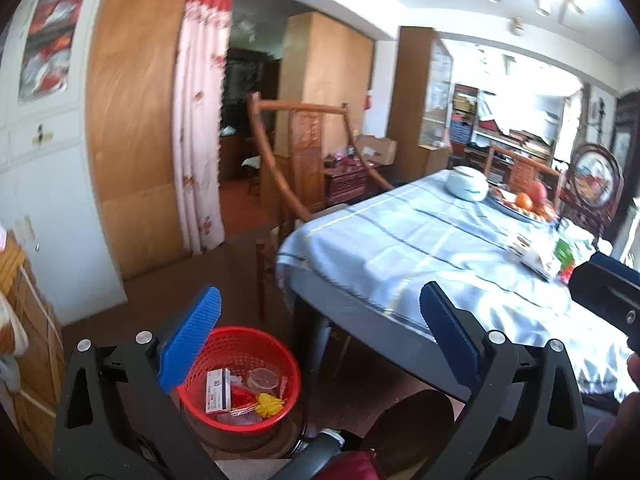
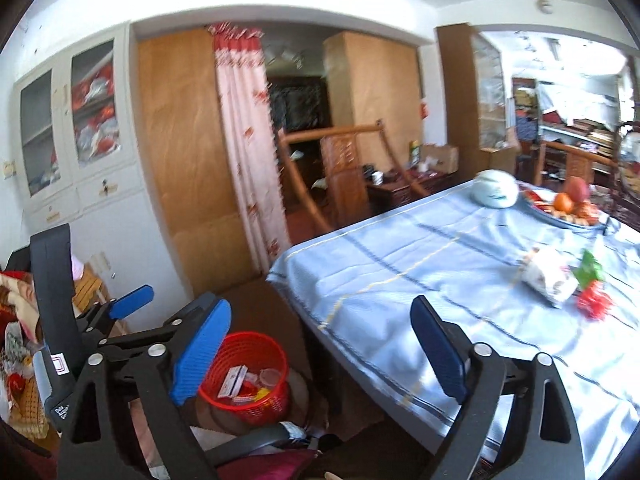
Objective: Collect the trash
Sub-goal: 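Move both grippers back over the table toward the paper cup and red net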
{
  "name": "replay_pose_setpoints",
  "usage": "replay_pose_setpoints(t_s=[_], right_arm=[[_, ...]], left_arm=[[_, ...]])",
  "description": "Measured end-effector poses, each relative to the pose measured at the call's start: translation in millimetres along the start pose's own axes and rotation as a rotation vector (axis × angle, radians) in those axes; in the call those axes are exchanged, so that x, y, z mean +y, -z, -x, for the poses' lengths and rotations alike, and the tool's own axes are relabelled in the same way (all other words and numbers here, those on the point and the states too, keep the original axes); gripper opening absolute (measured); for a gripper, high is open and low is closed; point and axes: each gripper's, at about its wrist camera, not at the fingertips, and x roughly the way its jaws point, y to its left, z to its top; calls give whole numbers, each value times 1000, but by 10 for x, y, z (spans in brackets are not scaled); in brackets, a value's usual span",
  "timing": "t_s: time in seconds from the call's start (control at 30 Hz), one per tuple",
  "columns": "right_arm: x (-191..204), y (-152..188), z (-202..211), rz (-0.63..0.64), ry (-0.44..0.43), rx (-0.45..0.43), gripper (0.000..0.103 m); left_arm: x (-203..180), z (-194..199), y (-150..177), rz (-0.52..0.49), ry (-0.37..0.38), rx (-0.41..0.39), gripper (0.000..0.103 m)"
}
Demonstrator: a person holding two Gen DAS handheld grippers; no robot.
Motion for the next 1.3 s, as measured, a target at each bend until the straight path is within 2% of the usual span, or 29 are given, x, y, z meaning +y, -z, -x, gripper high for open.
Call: replay_pose_setpoints(t_s=[0.13, 0.3, 0.53, 0.63, 0.9, 1.3], right_arm=[[-330, 127, 335, -53, 67, -50, 97], [-898, 302, 711, -141, 185, -103, 97], [-1621, 448, 916, -270, 352, -126, 97], [-1920, 492, 876, -315, 404, -104, 97], [-2491, 505, 611, -383, 466, -20, 97], [-2969, 207, 71, -380, 496, 75, 97]], left_arm=[[-308, 123, 2, -57, 47, -1, 96], [-810, 156, 43, -175, 88, -2, 96], [-1646, -121, 154, -385, 169, 16, 96], [-1941, -298, 169, -418, 225, 46, 96], [-2547, -791, 97, -467, 285, 97, 96], [-2967, -1391, -92, -495, 309, 156, 96]])
